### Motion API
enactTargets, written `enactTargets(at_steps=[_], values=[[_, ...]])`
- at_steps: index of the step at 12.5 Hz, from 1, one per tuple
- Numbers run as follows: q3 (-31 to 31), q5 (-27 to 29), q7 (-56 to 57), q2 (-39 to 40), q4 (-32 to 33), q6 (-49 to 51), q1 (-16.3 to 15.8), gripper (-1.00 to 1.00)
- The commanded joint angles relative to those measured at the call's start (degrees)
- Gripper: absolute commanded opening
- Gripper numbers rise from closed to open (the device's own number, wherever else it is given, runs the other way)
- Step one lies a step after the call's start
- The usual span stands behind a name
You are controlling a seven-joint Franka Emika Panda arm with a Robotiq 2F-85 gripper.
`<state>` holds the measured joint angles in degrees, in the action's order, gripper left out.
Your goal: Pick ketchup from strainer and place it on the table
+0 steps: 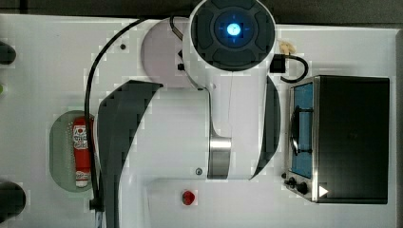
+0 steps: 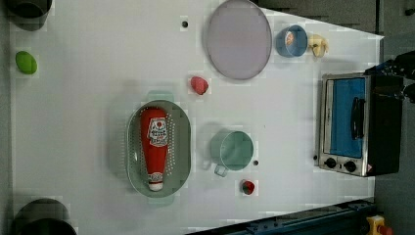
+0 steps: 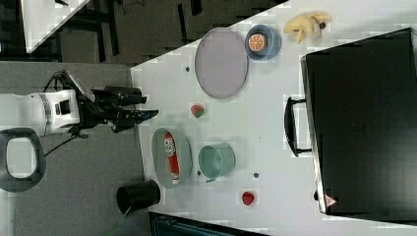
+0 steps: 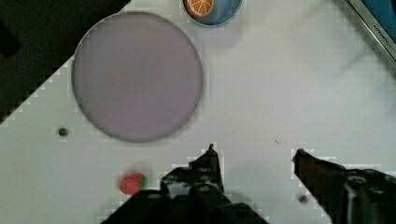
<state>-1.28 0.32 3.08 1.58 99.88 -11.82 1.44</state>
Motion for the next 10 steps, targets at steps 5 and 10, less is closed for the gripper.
enactTargets(at_steps=[5,10], values=[[-8.0,0.7,1.0,-10.1,4.1,7.2,3.5,1.0],[-21.3,0.6,0.9,-4.5,4.2,2.6,0.3,1.0]])
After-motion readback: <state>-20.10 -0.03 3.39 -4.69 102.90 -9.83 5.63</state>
